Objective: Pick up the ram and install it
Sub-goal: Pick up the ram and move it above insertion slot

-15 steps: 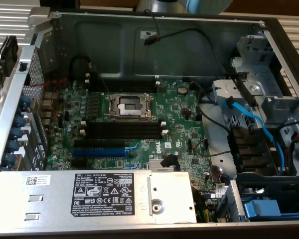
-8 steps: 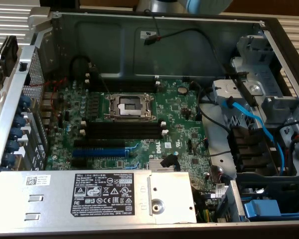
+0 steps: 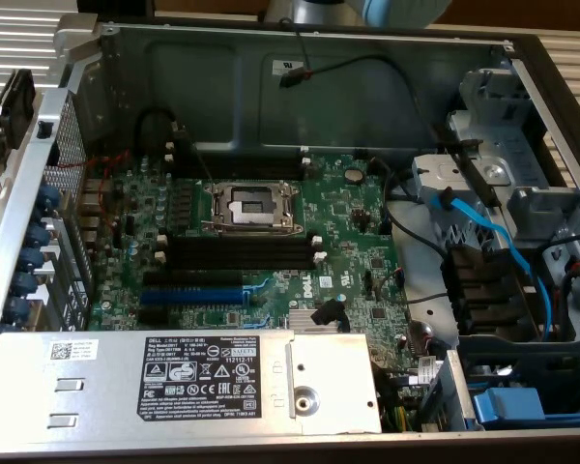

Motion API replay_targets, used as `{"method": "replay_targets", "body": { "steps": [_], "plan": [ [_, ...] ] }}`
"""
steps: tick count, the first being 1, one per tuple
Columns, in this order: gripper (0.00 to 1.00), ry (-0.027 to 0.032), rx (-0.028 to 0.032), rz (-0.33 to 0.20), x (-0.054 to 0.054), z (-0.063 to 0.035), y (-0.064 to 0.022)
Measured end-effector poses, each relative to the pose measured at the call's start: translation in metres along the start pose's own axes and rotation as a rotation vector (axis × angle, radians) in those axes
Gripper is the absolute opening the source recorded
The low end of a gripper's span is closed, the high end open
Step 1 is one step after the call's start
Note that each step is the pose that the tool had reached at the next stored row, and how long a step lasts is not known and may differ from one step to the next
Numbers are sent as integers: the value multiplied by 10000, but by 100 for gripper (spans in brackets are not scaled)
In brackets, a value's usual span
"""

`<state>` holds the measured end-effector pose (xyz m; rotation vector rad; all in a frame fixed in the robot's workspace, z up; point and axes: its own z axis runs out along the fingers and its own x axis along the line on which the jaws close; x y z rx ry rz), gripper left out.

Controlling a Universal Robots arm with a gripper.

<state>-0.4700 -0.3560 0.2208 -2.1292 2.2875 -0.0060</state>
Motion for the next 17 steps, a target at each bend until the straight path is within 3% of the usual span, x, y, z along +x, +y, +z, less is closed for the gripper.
{"method": "replay_targets", "body": {
  "steps": [17],
  "plan": [
    [24, -92, 205, -359, 23, 143, 2]
  ]
}}
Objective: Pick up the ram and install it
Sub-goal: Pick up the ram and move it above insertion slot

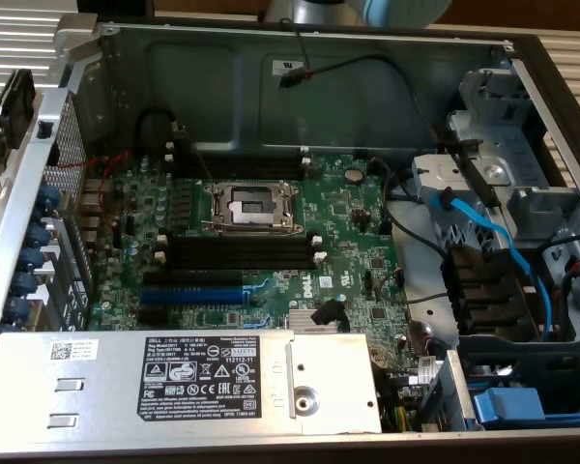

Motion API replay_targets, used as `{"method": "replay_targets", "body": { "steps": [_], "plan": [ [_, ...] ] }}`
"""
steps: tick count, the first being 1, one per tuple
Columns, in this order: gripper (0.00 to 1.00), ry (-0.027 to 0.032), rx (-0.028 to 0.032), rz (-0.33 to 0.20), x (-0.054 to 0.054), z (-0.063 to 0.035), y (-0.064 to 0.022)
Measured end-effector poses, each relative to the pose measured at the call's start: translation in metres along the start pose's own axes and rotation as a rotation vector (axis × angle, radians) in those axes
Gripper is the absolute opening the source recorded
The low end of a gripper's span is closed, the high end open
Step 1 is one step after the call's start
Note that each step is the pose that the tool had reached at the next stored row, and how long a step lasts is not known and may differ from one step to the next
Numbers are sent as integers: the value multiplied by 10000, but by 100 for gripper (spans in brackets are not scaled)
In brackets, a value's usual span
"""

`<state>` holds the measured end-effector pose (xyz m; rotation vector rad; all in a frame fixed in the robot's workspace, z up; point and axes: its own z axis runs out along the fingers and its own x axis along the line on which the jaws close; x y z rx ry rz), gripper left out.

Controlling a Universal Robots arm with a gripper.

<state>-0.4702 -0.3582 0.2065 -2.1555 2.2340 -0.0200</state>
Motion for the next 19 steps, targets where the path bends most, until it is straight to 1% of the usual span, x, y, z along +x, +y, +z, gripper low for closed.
{"method": "replay_targets", "body": {
  "steps": [5, 15, 19],
  "plan": [
    [24, -37, 51, -81, 3, 19, 1],
    [24, -179, 48, -120, 6, 50, 2],
    [24, -186, 43, -120, 13, 55, 2]
  ]
}}
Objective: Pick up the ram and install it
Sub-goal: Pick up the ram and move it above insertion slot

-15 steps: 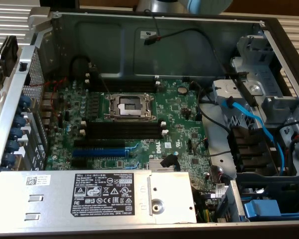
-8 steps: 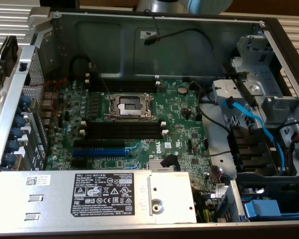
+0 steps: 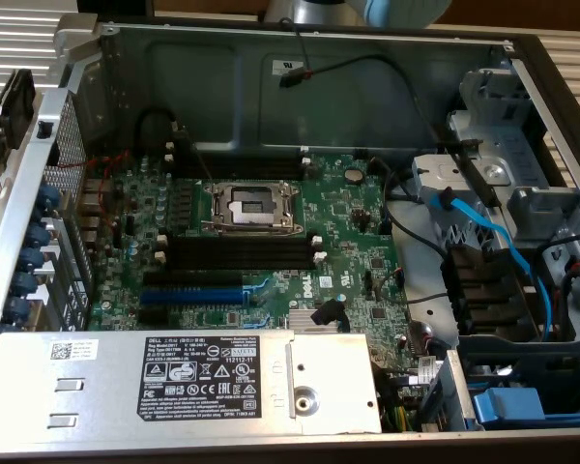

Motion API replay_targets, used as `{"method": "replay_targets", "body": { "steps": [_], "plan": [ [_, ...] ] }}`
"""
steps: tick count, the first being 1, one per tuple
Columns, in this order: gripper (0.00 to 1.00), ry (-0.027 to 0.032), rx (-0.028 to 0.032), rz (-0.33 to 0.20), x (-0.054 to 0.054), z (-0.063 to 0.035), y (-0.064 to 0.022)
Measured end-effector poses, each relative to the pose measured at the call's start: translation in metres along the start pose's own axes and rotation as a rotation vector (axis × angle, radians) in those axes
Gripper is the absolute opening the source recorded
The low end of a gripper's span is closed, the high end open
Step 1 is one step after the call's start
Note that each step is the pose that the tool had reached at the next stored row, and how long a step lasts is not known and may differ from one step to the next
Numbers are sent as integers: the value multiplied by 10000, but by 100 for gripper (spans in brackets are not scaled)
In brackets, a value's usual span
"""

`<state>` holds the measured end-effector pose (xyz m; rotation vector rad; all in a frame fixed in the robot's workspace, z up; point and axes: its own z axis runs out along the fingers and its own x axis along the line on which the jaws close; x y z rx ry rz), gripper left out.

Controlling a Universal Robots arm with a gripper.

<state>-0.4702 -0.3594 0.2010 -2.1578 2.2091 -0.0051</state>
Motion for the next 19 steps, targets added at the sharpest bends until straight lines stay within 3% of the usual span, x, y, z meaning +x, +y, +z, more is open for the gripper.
{"method": "replay_targets", "body": {
  "steps": [5, 14, 16, 19],
  "plan": [
    [24, -1, -18, 2, 0, 2, 0],
    [24, 9, -190, 8, 0, 4, -6],
    [24, 29, -206, 7, 0, 8, -8],
    [24, 112, -206, 5, 0, 12, -9]
  ]
}}
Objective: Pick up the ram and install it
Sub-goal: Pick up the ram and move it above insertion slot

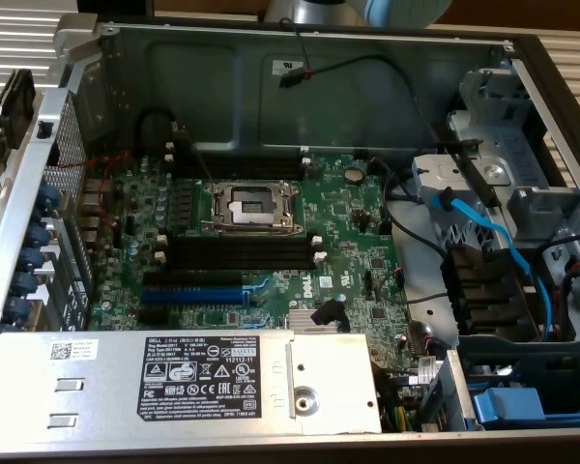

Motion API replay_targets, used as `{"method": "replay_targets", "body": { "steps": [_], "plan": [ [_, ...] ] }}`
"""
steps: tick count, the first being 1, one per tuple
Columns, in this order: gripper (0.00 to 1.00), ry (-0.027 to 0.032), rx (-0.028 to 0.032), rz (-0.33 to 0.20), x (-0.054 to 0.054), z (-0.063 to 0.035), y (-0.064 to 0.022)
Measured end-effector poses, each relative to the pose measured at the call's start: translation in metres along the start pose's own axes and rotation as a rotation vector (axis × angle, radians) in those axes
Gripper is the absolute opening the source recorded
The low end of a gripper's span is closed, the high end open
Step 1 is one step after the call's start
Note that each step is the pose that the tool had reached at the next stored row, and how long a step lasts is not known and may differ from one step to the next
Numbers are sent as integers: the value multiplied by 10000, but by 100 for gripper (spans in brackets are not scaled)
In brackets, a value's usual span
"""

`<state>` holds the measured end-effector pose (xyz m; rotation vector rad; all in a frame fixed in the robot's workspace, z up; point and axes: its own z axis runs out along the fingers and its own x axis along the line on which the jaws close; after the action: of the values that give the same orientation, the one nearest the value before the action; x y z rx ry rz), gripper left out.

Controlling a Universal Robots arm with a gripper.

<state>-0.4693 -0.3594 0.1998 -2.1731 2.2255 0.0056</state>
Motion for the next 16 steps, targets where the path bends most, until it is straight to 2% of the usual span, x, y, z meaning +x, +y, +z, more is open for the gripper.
{"method": "replay_targets", "body": {
  "steps": [14, 15, 16],
  "plan": [
    [24, 9, 0, -1, 0, 0, 0],
    [22, 9, -1, -1, 0, 0, 0],
    [16, 10, -1, -1, 0, -1, 0]
  ]
}}
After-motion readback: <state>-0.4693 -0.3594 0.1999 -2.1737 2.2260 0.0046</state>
